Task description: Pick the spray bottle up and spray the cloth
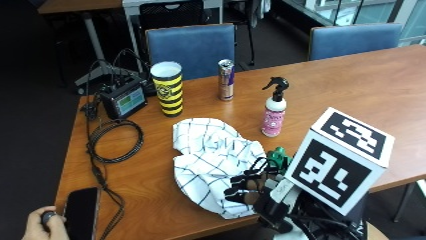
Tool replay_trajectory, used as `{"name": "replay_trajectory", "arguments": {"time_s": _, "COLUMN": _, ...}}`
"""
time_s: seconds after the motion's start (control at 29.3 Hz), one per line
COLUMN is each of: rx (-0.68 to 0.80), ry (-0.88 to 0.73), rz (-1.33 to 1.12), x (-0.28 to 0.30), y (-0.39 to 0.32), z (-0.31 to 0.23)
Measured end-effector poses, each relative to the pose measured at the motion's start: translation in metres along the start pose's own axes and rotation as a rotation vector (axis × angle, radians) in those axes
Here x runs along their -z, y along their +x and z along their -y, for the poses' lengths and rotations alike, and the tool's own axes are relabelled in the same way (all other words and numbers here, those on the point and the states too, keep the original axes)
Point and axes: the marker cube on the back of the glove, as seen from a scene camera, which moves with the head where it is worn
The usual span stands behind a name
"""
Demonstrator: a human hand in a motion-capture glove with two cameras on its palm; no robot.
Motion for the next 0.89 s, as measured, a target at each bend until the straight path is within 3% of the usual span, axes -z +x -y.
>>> {"name": "replay_trajectory", "arguments": {"time_s": 0.31, "rx": -0.152, "ry": 0.029, "rz": 0.015, "x": -0.005, "y": 0.053, "z": 0.027}}
{"name": "replay_trajectory", "arguments": {"time_s": 0.58, "rx": -0.301, "ry": 0.183, "rz": -0.056, "x": 0.003, "y": 0.111, "z": 0.064}}
{"name": "replay_trajectory", "arguments": {"time_s": 0.89, "rx": -0.477, "ry": 0.379, "rz": 0.028, "x": 0.022, "y": 0.188, "z": 0.104}}
